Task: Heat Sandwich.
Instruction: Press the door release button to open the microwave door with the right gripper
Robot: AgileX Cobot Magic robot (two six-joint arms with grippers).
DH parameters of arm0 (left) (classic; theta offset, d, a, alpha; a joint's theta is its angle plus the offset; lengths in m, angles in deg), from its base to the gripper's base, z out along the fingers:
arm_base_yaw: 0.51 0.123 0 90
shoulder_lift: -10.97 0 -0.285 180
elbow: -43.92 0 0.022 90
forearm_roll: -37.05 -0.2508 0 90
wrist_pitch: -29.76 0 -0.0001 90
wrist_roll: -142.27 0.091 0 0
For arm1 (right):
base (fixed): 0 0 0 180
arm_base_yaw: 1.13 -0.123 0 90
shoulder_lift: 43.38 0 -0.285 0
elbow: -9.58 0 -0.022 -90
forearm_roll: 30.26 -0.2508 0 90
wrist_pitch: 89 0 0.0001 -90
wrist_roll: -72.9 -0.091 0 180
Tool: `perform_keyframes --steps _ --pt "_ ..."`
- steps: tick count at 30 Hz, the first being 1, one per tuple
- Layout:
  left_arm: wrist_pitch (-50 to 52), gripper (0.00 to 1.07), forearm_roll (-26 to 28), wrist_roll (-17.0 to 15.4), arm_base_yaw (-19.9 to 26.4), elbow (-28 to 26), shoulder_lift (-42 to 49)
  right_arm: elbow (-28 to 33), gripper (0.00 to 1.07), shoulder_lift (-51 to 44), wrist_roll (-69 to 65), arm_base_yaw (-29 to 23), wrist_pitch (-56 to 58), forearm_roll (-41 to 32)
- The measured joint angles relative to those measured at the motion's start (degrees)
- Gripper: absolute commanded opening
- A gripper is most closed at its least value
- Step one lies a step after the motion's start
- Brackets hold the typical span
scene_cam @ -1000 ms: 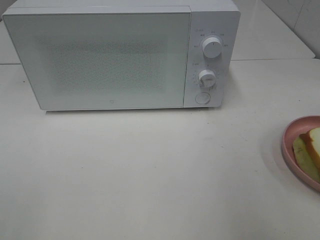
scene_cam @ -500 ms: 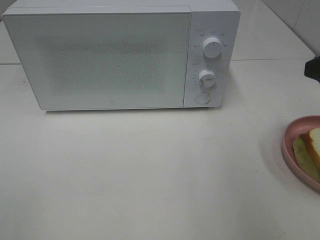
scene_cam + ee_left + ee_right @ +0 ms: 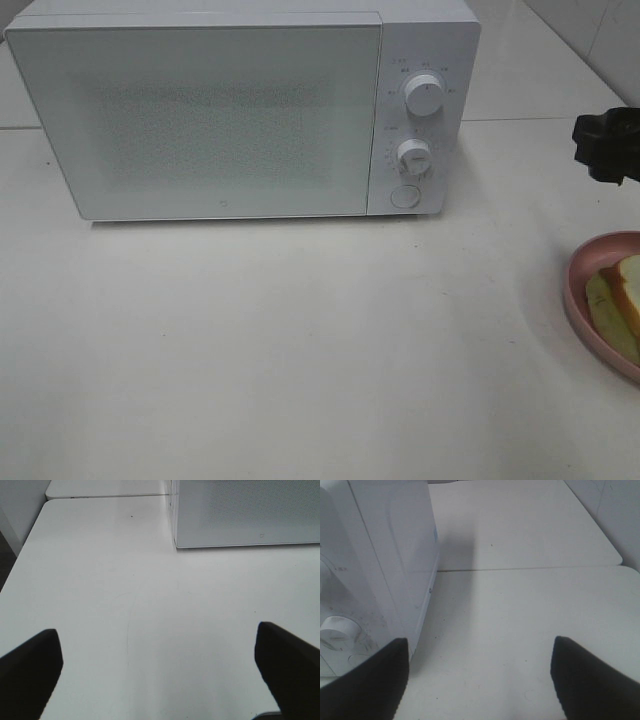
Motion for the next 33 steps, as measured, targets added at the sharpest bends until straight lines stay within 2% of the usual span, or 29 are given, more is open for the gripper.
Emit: perform_keyframes --steps 2,5,7,8,10,13,15,23,24,25,33 --pt "0.00 1.00 0.00 0.00 0.00 0.00 0.00 0.40 0.75 0.97 1.26 -0.86 -1.49 -1.09" --pt "0.00 1.00 0.00 0.00 0.00 0.00 0.00 1.83 0.75 4.70 6.47 -6.70 -7.79 -7.85" --pt "0.00 1.00 0.00 0.00 0.00 0.00 0.00 2.01 0.75 5.50 7.39 -7.96 -9.00 -9.34" --pt "0.00 1.00 0.00 0.00 0.00 0.00 0.00 2.35 0.75 7.39 9.28 -11.00 -11.97 -12.95" --pt "0.00 1.00 0.00 0.00 0.00 0.00 0.00 2.35 0.75 8.19 9.97 -12.15 -12.95 -14.44" --pt "0.00 1.00 0.00 0.00 0.00 0.00 0.00 2.46 0.75 11.17 11.46 -17.48 -16.90 -20.05" --pt "0.00 1.00 0.00 0.00 0.00 0.00 0.00 2.46 0.75 11.75 11.75 -18.51 -17.76 -21.31" --pt "0.00 1.00 0.00 0.00 0.00 0.00 0.00 2.46 0.75 18.05 14.44 -30.42 -27.27 -33.23" --pt "0.00 1.00 0.00 0.00 0.00 0.00 0.00 2.46 0.75 18.05 14.44 -30.42 -27.27 -33.23" --pt "0.00 1.00 0.00 0.00 0.00 0.00 0.00 2.41 0.75 19.08 14.95 -32.72 -29.05 -36.33" --pt "0.00 1.00 0.00 0.00 0.00 0.00 0.00 0.74 0.75 23.49 16.39 -41.14 -32.03 -45.32"
